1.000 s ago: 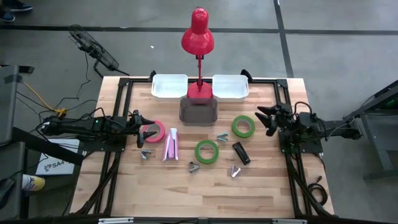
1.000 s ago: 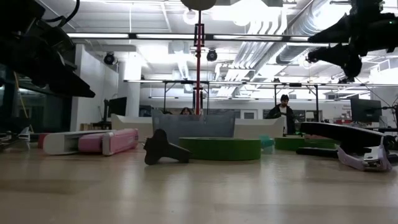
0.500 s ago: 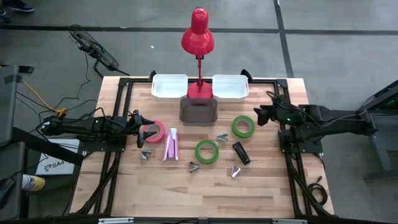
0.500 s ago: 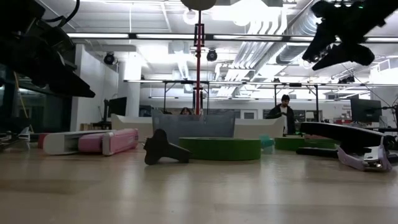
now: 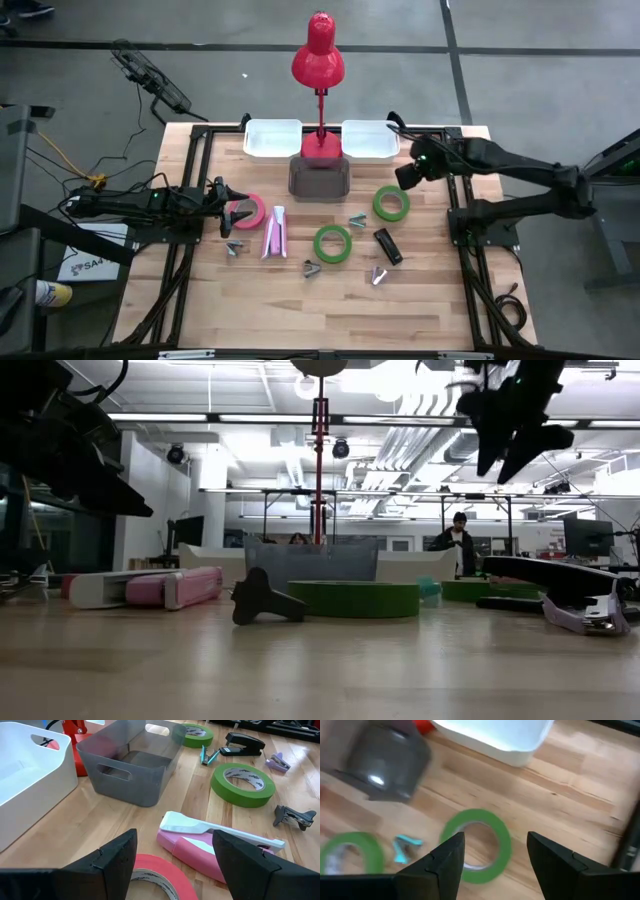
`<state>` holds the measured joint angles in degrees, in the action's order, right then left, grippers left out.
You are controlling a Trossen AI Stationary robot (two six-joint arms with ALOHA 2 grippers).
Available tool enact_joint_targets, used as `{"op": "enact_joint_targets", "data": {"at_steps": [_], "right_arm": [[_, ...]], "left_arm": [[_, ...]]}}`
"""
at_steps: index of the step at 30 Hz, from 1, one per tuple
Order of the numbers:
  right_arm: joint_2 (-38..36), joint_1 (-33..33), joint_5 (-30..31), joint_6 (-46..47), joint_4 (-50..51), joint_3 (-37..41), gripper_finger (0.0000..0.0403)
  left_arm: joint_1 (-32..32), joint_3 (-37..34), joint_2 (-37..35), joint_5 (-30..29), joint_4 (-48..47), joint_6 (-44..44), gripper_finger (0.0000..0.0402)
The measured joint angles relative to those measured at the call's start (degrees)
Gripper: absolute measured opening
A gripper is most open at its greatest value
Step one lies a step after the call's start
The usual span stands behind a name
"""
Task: Pick and place Stapler, Stapler remover, tape
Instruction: Put the top green tape into the right white bin
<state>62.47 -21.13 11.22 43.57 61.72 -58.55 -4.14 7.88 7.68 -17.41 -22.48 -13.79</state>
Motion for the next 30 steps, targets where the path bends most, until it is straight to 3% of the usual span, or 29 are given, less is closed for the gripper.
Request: {"op": "enact_joint_targets", "data": {"at_steps": [6,12,30], "right_arm": [[7.6,-4.8,-5.8,-0.5,2.8,2.0,0.0206],[14.4,-7.5,-6.4,-0.1,2.2,3.7,0.0206],[30.5,-5.0,-5.8,1.1,-1.4,3.8,0.0206]], "left_arm": [[0.0,0.0,0.0,0.0,0.0,0.0,0.0257],[0.0,0.0,0.0,0.0,0.0,0.0,0.0257],[0.0,0.0,0.0,0.0,0.0,0.0,0.0257]]}}
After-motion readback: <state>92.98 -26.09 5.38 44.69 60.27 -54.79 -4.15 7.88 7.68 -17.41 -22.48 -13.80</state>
